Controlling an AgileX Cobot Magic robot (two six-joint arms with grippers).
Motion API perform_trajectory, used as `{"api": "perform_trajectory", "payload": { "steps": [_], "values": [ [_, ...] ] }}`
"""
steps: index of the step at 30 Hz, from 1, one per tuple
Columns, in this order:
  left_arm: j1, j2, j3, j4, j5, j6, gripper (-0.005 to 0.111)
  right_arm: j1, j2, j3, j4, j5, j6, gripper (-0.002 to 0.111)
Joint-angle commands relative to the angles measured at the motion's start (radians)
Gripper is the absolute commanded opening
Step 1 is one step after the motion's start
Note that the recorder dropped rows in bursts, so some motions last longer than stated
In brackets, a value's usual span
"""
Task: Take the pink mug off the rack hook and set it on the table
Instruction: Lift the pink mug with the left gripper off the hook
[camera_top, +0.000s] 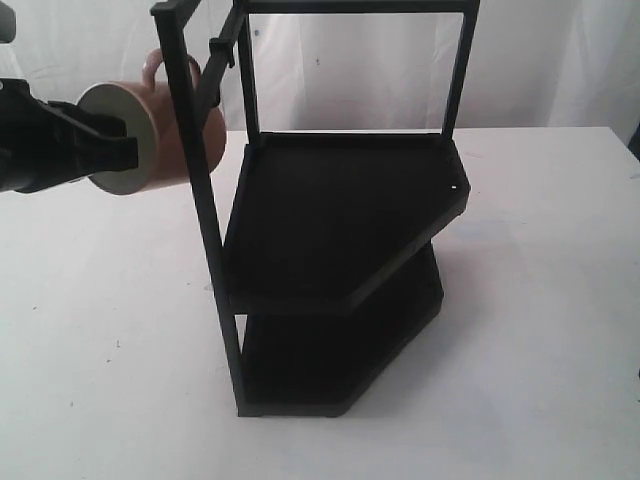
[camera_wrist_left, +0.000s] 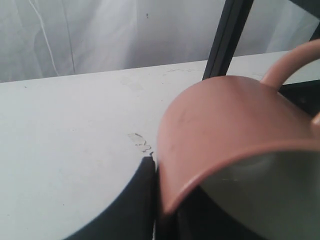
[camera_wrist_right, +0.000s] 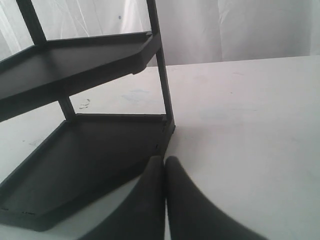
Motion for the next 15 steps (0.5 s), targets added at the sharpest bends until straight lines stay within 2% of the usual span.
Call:
{"api": "perform_trajectory", "payload": {
  "steps": [1,4,9,13,15],
  "values": [
    [0.001,-0.018,-0.004,-0.021,-0.028,0.023,0.0,-0.007,-0.006,0.005,-0.01,-0.002,-0.004,0.0],
    [0.001,-0.018,-0.004,-0.021,-0.031,0.039,0.0,-0.007,-0.006,0.005,-0.01,-0.002,-0.004,0.0],
    [0.013,-0.018,-0.004,-0.055,-0.041,0.163,0.0,-0.007,-0.006,0.005,-0.01,-0.002,-0.004,0.0],
    [0.094,-0.018,-0.004,-0.234,0.002,0.264,0.0,-0.007,-0.006,0.005,-0.01,0.0,-0.004,0.0],
    [0.142,-0.018,-0.004,-0.265,0.066,0.304,0.0,-0.007,-0.006,0.005,-0.01,0.0,-0.004,0.0]
  ]
}}
